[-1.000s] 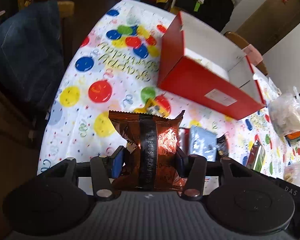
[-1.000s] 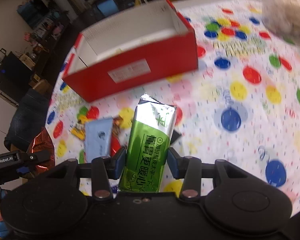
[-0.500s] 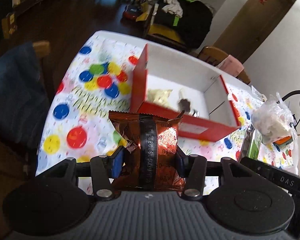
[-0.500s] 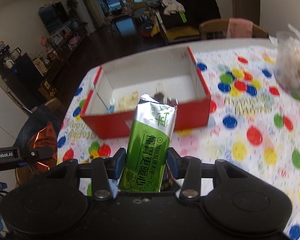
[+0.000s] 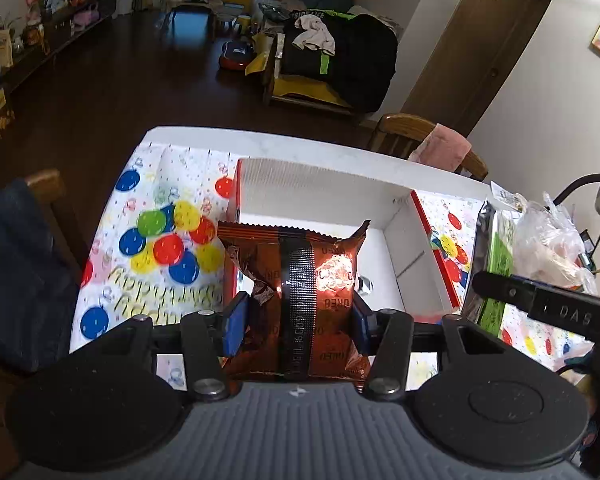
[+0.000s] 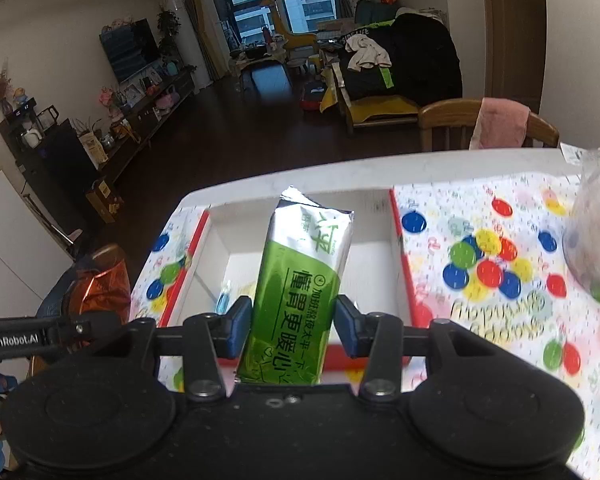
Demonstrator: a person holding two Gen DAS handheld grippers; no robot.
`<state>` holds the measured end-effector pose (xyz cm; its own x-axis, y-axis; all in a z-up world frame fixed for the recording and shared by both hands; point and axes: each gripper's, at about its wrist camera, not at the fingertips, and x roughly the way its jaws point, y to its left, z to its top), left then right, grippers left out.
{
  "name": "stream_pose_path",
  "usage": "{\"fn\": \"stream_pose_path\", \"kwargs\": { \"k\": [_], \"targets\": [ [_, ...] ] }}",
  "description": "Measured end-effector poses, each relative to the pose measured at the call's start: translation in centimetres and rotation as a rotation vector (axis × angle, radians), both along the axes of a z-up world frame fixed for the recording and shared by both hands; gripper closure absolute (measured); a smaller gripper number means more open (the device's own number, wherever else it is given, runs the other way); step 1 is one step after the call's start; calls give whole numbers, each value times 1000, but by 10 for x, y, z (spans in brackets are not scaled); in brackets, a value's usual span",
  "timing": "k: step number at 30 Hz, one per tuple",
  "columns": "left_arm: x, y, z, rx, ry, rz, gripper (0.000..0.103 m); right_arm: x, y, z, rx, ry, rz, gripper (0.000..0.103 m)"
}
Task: Organize snacks
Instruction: 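Carry the orange chip bag and green bar into the red box with both tools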
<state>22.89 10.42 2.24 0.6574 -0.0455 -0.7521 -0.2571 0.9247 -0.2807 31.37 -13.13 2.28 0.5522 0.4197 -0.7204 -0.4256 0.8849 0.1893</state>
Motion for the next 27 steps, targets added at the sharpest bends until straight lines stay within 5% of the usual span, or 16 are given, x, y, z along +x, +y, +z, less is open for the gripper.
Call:
{"fn": "stream_pose_path", "kwargs": {
  "k": [14,27],
  "targets": [
    [88,-10,-9,75,73,-6,53,78,24,-13,-79,41,89,60],
    [157,-5,-58,116,225,22,53,129,56,-61,-182,139,206,60]
  ]
}}
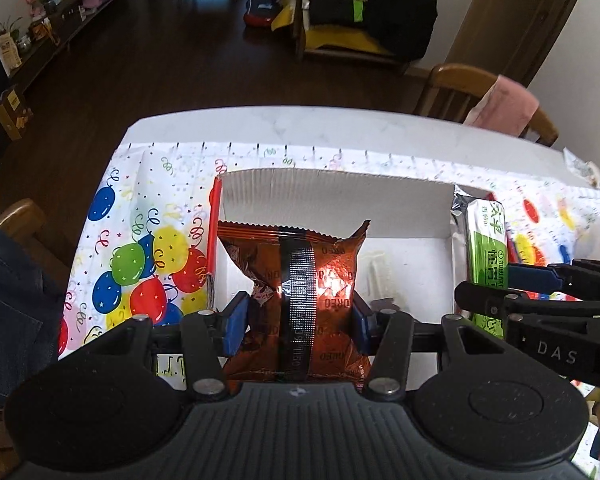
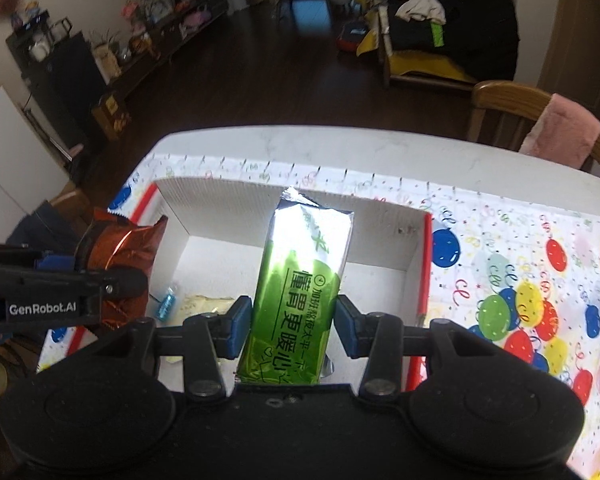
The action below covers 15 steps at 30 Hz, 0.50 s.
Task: Organize snacks
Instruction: 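Carry the orange chip bag and green bar into the red box with both tools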
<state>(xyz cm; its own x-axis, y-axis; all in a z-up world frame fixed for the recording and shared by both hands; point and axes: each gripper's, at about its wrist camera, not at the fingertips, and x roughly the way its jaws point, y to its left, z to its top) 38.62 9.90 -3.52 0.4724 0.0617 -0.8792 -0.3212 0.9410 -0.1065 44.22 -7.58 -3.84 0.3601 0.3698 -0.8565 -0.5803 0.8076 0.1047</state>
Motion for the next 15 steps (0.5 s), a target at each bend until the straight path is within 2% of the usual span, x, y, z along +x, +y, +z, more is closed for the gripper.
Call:
{"fn": "stream_pose_path", "kwargs": {
  "k": [8,15],
  "targets": [
    [27,-6,-26,0,78,-31,53,19,13,-35,-69,64,29,60],
    [46,-5,-48,7,155,-44,53,20,30,-57,-117,88,98,60]
  ]
}}
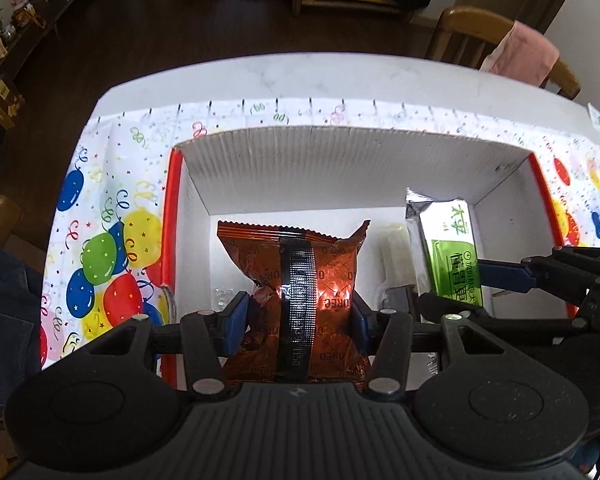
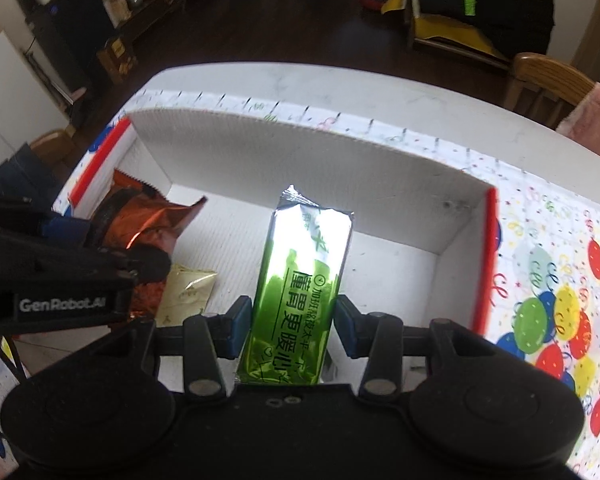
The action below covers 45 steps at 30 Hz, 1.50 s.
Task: Organize snacks
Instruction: 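Carry the orange chip bag and green bar into the red box with both tools, then open both tools to drop the chip bag and green bar in the box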
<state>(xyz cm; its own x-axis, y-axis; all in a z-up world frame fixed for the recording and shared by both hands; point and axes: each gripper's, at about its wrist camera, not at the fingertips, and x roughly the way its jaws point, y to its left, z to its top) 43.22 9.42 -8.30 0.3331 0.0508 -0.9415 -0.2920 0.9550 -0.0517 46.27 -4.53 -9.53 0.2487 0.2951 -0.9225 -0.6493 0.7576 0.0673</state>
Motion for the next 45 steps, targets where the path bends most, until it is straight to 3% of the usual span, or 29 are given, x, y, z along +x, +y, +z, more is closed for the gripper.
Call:
{"fn": "stream_pose_path", "kwargs": {
  "k": [11,19,21,24,45],
  "targets": [
    [13,4,-17,15,69,-18,53,8,12,-26,-63,43,25,61],
    [14,4,-20,6,92,-22,53,4,17,-24,-62,35,27,60],
    [14,4,-19,4,92,-17,48,5,15,-21,-48,33,12,59],
    [12,4,-14,-3,70,-9,43,4,11,-18,-32,33,0,56],
    [-52,-3,44,-36,-133,2,43,-40,-34,57,146,-41,-58,42]
  ]
}}
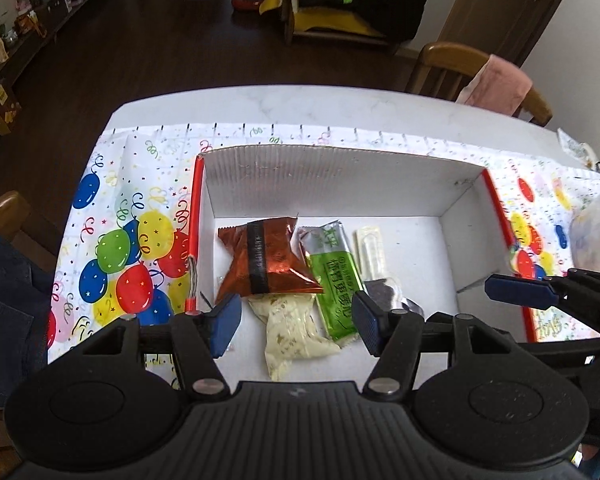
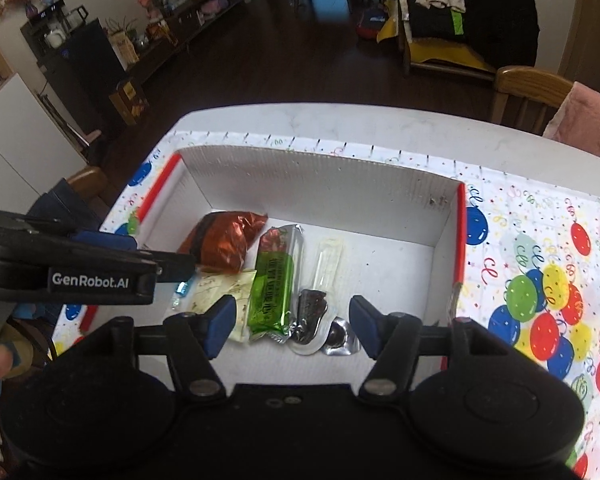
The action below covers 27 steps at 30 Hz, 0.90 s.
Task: Organize snacks
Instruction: 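Open both tools to drop the chip bag and green bar in the box, then move both tools back over the snack pile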
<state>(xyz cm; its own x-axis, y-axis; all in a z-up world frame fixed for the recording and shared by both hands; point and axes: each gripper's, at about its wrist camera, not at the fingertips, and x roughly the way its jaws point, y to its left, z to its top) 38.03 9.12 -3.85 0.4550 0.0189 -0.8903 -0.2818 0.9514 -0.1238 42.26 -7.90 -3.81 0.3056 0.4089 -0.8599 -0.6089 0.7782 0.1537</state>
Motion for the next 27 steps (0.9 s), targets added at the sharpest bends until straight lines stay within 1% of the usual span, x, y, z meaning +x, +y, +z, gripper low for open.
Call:
{"fn": "stream_pose_path", "kwargs": {
  "k": [4,7,12,15,16,18,21,23,24,27],
  "targets": [
    [-20,-6,14,-1,-50,-11,43,-16,-1,10,28,-17,-12,40],
    [-37,-11,25,5,-86,-23,43,-31,-4,21,48,-40,-10,34],
    [-66,-16,39,14,-132,-28,43,-55,-13,35,78,-68,-8,31],
    [-84,-17,46,16,-160,-30,43,-69,-20,42,105,-77,-13,26],
    [-90,-18,48,17,-169,-30,42,-75,-22,44,114,-82,-12,24],
    [-103,-19,51,23,-190,-23,38,-86,-25,48,127,-96,-9,23],
    [-120,-20,53,26,-212,-23,37,-103,-30,53,150,-111,0,21],
    [-131,-21,54,28,-227,-21,37,-114,-33,56,161,-123,4,15],
    [-138,-22,54,30,-237,-26,37,-119,-35,56,169,-129,4,13],
    [-155,-26,54,52,-254,-25,37,-134,-41,57,191,-148,11,12]
  ]
}}
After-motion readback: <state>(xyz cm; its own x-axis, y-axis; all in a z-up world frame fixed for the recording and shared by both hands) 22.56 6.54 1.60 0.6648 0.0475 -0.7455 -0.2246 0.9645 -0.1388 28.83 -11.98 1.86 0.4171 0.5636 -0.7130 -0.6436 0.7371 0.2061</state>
